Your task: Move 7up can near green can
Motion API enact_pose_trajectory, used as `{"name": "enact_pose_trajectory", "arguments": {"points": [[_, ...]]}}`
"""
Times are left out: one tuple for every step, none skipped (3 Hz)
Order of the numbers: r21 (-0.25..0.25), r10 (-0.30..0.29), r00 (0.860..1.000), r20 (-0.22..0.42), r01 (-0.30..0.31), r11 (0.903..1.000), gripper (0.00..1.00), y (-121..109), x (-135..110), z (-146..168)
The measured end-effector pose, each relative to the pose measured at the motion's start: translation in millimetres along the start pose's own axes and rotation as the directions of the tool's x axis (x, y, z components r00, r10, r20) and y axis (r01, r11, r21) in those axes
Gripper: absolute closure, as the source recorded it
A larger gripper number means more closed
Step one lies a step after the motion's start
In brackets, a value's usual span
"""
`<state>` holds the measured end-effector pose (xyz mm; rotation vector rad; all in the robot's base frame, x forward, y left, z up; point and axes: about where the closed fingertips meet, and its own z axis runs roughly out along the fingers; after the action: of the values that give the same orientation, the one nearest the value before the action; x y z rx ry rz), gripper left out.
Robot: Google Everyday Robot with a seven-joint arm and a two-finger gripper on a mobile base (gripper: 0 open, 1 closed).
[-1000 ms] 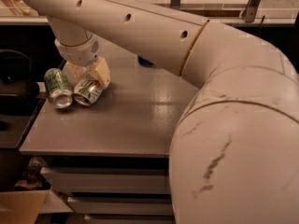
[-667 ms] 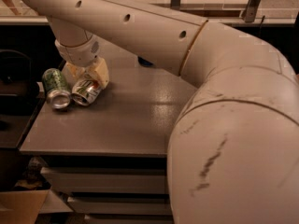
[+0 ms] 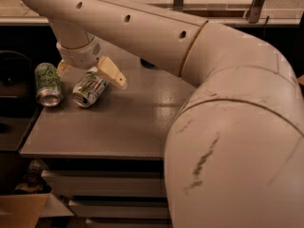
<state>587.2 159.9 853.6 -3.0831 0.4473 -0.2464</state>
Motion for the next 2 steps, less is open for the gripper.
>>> {"name": "enact_pose_trajectory", "arguments": {"points": [[0.010, 0.008, 1.000, -0.002, -0.008, 0.9999, 0.00, -1, 6, -4], [0.035, 0.030, 1.000, -0.004, -0.029, 0.9990, 0.00, -1, 17, -15]]}}
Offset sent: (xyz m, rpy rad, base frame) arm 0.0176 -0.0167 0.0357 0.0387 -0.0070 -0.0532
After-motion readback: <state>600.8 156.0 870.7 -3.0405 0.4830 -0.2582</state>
